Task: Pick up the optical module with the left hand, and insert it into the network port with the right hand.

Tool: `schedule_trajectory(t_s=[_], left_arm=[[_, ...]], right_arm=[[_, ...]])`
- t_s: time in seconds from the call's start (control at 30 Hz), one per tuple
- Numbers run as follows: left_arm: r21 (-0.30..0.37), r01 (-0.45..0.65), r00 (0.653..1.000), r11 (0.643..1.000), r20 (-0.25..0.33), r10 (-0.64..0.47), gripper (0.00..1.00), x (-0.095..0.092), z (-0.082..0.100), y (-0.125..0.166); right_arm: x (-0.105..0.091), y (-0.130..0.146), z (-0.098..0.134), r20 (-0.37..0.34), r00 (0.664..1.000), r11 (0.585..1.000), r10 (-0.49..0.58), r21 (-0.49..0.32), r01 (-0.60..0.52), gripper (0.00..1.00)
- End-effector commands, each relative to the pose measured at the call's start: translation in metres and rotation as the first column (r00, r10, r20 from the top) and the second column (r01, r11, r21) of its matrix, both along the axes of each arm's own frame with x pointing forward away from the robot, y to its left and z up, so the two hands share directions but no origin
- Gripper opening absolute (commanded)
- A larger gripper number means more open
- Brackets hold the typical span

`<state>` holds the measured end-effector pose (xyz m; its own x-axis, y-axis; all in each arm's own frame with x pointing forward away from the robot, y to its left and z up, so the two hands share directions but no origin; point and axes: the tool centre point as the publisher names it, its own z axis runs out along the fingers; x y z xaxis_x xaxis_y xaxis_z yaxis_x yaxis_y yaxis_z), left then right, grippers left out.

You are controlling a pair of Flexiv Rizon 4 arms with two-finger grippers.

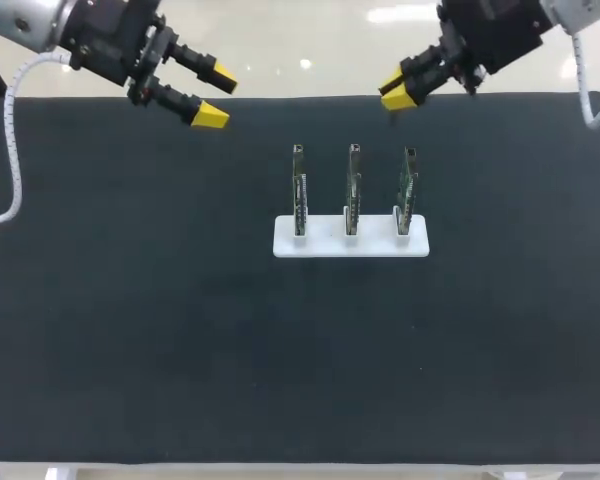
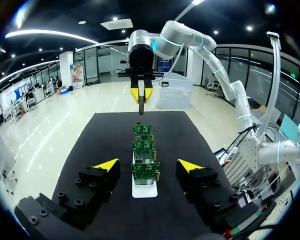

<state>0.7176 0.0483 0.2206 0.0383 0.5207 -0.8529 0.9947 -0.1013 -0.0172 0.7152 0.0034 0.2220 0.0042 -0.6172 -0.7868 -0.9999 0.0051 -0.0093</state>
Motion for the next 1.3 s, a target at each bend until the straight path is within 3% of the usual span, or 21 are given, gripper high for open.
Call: schedule_trajectory(t_s=[0.03, 0.67, 1.3], left_arm=[[0.004, 0.002, 1.000, 1.000, -0.002, -0.002, 1.00, 0.001, 0.000, -0.001], [0.004, 0.002, 1.000, 1.000, -0.002, -0.002, 1.00, 0.001, 0.000, -0.001], [0.004, 0.002, 1.000, 1.000, -0.002, -0.002, 1.00, 0.001, 0.000, -0.001]], right_arm=[[0.001, -0.010, -0.006, -0.006, 1.000, 1.000, 0.008, 0.013, -0.008, 0.00], [0.012, -0.017, -0.031, -0.013, 1.000, 1.000, -0.001, 0.003, 0.001, 0.00], [0.012, -0.021, -0.037, -0.009, 1.000, 1.000, 0.016, 0.003, -0.016, 0.00]])
